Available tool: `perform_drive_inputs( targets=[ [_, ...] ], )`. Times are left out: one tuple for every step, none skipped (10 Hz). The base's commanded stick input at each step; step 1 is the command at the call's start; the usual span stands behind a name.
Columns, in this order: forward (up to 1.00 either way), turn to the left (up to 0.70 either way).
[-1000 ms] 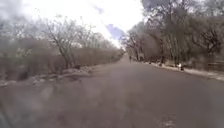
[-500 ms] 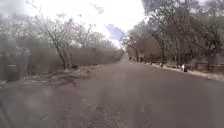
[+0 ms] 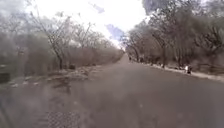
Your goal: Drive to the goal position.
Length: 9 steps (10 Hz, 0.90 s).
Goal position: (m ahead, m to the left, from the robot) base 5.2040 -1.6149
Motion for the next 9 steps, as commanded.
perform_drive_inputs(
  targets=[
    [0.7,0.0],
    [0.7,0.0],
    [0.7,0.0],
    [0.7,0.0],
    [0.7,0.0],
    [0.7,0.0],
    [0.7,0.0],
    [0.7,0.0],
    [0.7,0.0]
  ],
)
